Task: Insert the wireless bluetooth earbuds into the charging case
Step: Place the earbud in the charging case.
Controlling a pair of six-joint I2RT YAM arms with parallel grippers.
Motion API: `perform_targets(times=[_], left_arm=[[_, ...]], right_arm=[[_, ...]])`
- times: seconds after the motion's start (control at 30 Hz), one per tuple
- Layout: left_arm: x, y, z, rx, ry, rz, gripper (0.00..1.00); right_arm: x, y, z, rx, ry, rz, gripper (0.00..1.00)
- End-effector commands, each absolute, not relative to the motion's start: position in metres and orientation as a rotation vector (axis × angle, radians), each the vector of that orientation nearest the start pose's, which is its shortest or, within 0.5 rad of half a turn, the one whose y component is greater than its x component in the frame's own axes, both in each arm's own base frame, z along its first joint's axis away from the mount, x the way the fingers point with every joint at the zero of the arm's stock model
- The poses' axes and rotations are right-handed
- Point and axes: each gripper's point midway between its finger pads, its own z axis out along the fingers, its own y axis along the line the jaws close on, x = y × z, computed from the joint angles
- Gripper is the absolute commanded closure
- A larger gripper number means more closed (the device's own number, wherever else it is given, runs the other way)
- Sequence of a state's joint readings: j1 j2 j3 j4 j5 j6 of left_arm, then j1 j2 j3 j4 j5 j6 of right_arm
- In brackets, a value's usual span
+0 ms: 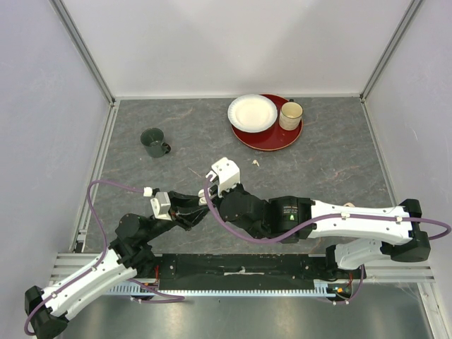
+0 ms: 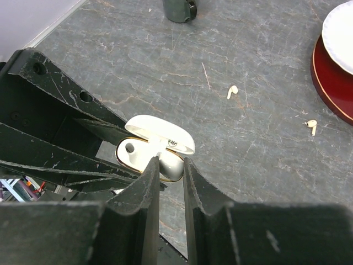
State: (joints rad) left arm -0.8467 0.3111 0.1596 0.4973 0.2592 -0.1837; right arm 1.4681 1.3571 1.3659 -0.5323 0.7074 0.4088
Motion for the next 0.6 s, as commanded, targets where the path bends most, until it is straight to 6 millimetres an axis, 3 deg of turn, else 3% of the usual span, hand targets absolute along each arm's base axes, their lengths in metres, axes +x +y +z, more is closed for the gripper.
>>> perform_targets(times=[0.0,0.57], left_arm=[[0.1365,-0.2185,0.2936,0.556,1.022,-1.027,0.98],[0.1370,-0.2163,0.2955,0.542,1.015,-1.024,0.98]], right_arm=[[0.1304,0.3729,0.2998,-0.642,1.915,0.552,0.82],[0.1247,0.3817,0.2972,-0.668,1.930,0.587,0.68]])
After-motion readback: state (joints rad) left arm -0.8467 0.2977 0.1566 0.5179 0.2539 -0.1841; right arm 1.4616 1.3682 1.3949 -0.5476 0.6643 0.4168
